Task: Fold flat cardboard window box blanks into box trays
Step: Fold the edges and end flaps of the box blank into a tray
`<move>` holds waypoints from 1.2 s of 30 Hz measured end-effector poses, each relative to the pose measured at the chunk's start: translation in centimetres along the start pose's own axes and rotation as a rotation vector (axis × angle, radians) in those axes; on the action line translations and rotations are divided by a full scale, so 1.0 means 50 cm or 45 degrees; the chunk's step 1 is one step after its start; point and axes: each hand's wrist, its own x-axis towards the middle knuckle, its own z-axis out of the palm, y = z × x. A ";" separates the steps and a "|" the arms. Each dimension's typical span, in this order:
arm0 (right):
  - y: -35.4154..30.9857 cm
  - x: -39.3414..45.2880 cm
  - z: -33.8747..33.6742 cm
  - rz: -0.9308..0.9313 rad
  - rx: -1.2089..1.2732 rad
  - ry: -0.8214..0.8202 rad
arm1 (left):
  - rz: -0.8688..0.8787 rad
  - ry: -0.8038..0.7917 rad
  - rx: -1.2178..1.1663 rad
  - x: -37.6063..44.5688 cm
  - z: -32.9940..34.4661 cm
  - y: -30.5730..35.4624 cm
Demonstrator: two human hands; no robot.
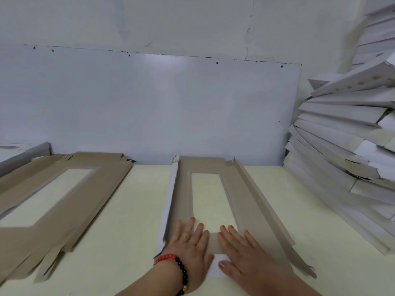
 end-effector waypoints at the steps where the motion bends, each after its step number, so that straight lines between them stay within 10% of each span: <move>1: 0.018 0.009 0.011 -0.050 0.042 0.135 | -0.039 -0.006 -0.031 -0.001 0.003 -0.005; 13: 0.110 -0.009 0.074 0.246 0.211 0.176 | -0.278 0.059 -0.260 -0.025 0.003 -0.025; 30: 0.119 -0.101 -0.012 0.044 0.841 0.323 | 0.279 0.367 -0.377 -0.121 -0.037 -0.039; 36: 0.104 -0.100 -0.002 -0.001 0.604 0.497 | 0.055 0.497 -0.388 -0.117 -0.031 -0.028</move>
